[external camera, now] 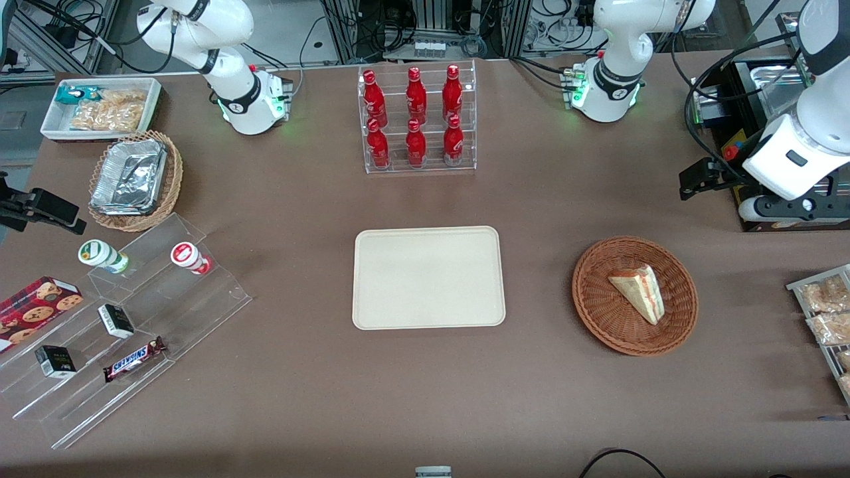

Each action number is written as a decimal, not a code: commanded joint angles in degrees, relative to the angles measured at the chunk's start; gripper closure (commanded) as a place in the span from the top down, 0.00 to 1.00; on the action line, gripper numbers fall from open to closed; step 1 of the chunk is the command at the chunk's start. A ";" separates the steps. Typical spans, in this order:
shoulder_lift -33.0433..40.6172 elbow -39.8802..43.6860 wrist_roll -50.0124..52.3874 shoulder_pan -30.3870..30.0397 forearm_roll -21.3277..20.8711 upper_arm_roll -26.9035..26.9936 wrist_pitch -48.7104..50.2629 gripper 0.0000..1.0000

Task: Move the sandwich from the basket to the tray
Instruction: 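Lower the open left gripper over the wrapped sandwich in the basket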

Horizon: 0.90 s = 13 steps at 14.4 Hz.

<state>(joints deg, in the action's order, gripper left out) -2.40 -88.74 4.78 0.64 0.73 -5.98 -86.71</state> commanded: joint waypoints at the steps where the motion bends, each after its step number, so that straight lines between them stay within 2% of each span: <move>1: -0.94 0.41 -1.08 -0.29 -0.55 -0.26 -0.13 1.00; 6: -5.15 -5.99 -0.65 -0.47 -0.55 -0.17 -4.50 1.00; 13: -5.42 -30.50 -0.30 -2.40 -0.47 0.62 -38.84 1.00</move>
<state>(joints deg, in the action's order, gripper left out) -9.71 -113.16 4.69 -0.85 0.50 -5.22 -118.54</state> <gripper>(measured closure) 0.000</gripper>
